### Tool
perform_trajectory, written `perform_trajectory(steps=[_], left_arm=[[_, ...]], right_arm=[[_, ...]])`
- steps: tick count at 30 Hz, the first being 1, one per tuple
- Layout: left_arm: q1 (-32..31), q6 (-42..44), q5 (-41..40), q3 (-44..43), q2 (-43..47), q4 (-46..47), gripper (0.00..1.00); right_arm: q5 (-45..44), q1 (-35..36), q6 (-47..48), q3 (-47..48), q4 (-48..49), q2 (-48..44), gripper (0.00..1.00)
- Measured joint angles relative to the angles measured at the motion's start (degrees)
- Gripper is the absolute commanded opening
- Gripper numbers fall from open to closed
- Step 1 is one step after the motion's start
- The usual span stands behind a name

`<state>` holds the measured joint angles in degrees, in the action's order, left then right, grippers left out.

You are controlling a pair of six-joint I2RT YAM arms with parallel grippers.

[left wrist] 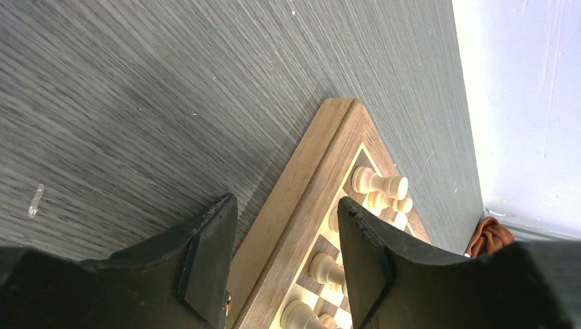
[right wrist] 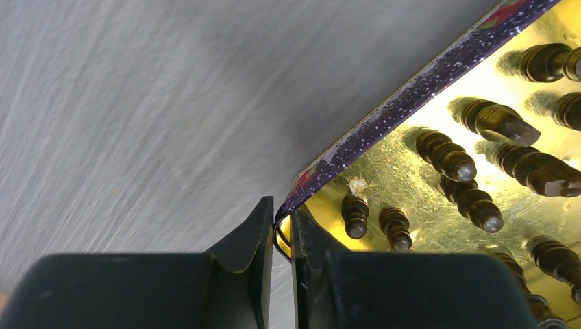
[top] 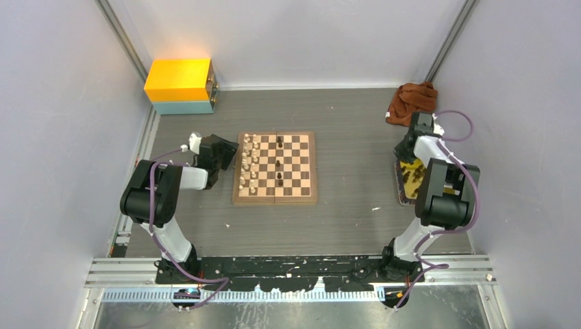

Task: Set up the chess pieces on the board
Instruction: Move the storage box to the center of the board.

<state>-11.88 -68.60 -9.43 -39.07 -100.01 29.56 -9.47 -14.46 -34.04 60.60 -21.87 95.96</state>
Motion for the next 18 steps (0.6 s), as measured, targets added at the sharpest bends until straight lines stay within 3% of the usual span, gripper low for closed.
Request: perform_trajectory(steps=[11, 18], left_arm=[[0.0, 0.0, -0.3, 0.0, 0.0, 0.0, 0.57], [0.0, 0.1, -0.5, 0.0, 0.0, 0.0, 0.57]], right_arm=[[7.9, 14.1, 9.0, 17.2, -5.2, 12.6, 0.02], [12.8, 19.4, 15.2, 24.5, -9.3, 17.9, 0.02]])
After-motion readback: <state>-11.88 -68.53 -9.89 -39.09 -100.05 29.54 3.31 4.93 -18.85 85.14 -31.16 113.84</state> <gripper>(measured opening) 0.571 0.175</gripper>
